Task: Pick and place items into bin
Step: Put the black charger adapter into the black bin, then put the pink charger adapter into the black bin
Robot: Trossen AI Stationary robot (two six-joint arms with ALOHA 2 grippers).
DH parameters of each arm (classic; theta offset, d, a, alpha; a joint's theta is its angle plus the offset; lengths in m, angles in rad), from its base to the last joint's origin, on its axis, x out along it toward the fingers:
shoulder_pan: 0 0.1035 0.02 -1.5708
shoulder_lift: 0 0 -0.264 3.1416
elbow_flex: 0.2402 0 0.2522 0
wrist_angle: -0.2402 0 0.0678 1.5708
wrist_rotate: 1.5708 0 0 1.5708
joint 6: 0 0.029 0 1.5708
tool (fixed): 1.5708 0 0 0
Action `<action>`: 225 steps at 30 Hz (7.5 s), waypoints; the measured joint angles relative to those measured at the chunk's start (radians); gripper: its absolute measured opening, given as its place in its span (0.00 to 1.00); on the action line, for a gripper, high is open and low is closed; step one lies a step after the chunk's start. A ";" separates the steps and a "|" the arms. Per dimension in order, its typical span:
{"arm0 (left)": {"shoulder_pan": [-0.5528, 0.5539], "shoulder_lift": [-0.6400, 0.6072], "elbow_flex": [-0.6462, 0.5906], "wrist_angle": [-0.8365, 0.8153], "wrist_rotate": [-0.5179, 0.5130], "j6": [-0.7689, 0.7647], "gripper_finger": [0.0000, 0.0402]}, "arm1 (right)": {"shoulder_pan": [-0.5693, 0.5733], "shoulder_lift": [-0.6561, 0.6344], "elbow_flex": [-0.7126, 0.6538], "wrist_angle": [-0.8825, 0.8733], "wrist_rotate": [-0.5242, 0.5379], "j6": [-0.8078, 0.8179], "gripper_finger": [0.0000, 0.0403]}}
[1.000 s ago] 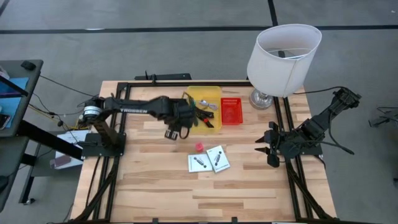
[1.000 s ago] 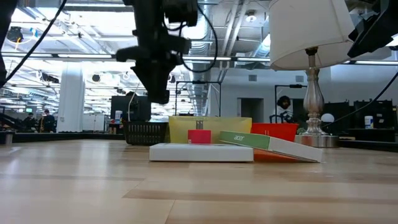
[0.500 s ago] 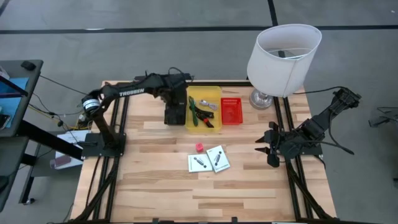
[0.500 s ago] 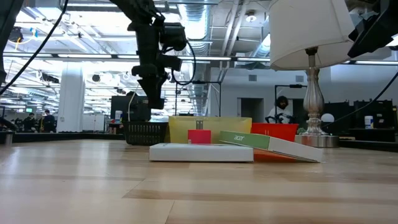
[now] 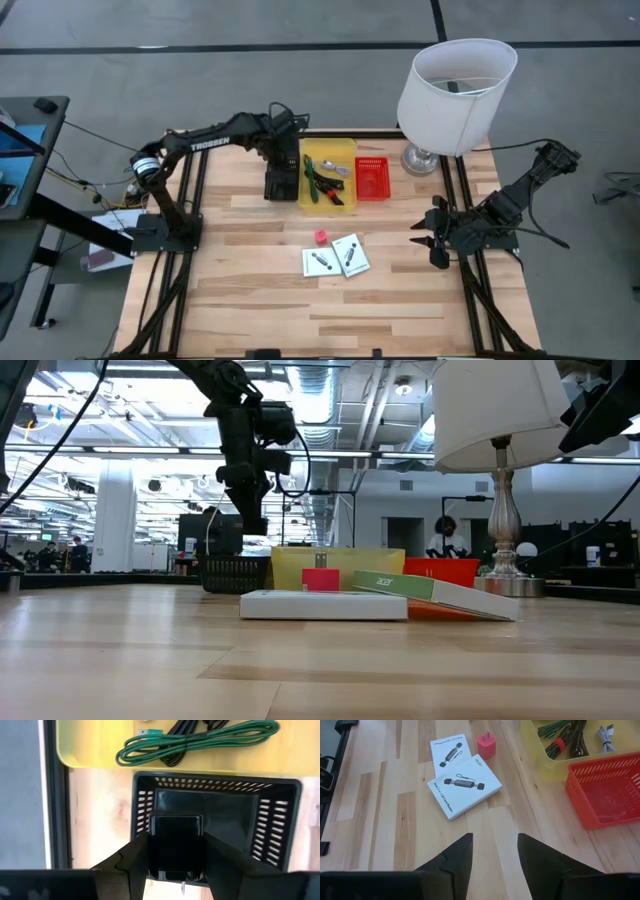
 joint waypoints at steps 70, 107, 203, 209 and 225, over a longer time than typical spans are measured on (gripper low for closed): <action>-0.661 0.001 -0.153 0.039 -0.354 0.163 0.51 | 0.000 0.000 0.000 0.003 0.001 0.021 0.37; -0.691 0.001 -0.124 0.263 -0.255 0.417 0.51 | 0.000 0.000 0.000 0.002 -0.002 0.060 0.37; -0.648 0.231 0.248 -0.002 -0.087 0.250 0.60 | 0.000 0.000 0.000 -0.072 -0.027 0.060 0.38; -0.648 0.231 0.248 -0.002 -0.087 0.250 0.60 | 0.000 0.000 0.000 -0.072 -0.028 0.060 0.37; -0.632 0.308 0.250 0.009 -0.044 0.265 0.62 | 0.000 0.000 0.000 -0.072 -0.028 0.062 0.38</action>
